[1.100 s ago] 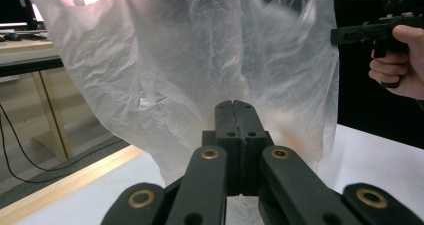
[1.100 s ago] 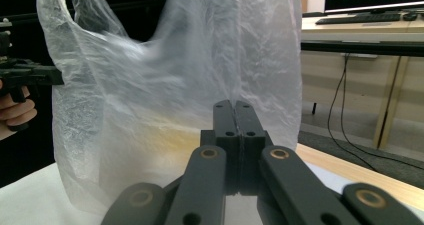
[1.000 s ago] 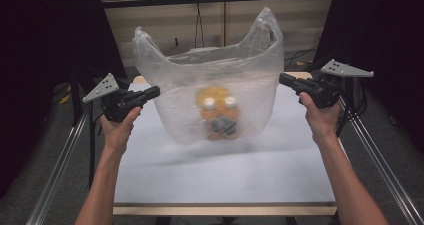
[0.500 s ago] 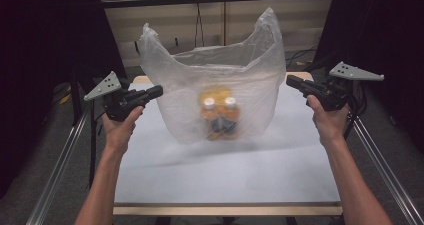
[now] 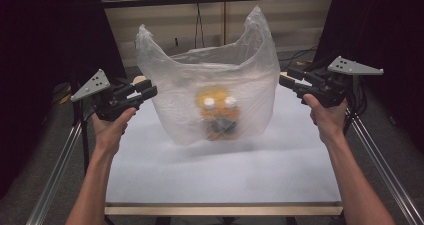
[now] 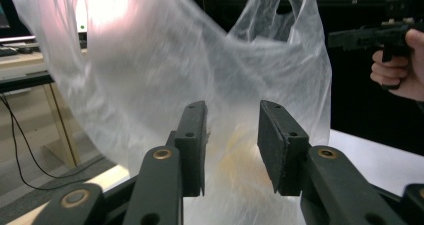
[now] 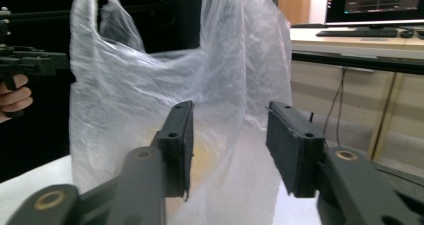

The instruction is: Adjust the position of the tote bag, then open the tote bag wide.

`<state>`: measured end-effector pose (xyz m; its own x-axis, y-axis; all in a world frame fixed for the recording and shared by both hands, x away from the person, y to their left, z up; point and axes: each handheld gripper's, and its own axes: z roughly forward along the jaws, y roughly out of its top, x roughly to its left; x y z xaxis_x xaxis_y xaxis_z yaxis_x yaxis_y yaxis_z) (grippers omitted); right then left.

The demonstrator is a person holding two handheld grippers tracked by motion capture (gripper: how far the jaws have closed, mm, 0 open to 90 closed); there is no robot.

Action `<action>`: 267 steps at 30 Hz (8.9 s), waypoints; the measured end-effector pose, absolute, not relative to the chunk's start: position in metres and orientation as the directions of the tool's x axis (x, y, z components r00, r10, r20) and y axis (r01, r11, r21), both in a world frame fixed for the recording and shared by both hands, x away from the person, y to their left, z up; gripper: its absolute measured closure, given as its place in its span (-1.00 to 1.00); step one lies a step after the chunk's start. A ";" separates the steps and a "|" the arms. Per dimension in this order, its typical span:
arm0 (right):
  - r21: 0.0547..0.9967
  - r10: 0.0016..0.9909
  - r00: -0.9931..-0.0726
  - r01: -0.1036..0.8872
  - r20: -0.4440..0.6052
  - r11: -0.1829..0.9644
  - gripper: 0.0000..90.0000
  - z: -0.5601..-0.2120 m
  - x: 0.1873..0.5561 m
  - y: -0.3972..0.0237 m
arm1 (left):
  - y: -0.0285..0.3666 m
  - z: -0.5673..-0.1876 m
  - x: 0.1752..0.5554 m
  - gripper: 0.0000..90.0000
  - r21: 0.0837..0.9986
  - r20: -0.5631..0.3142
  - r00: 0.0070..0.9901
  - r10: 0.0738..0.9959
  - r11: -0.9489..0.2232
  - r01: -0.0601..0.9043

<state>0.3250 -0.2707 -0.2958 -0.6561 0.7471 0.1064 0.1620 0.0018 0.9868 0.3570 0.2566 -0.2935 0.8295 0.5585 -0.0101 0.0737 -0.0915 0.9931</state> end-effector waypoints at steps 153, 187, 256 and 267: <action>0.868 0.662 -0.740 0.400 0.117 0.294 0.12 -0.411 0.313 -0.233 | 0.223 -0.423 0.361 -0.07 0.876 -0.151 0.880 0.450 -0.352 0.330; 0.881 0.719 -0.668 0.439 0.190 0.175 1.00 -0.413 0.422 -0.220 | 0.194 -0.457 0.430 1.00 0.790 -0.161 0.837 0.523 -0.439 0.427; 0.678 0.520 -0.851 0.422 0.069 0.602 1.00 -0.434 0.394 -0.179 | 0.135 -0.428 0.410 0.90 0.667 0.007 0.941 0.338 -0.703 0.247; 0.561 0.547 -0.836 0.473 0.043 0.679 1.00 -0.462 0.414 -0.172 | 0.124 -0.453 0.405 0.91 0.594 -0.013 0.955 0.296 -0.766 0.246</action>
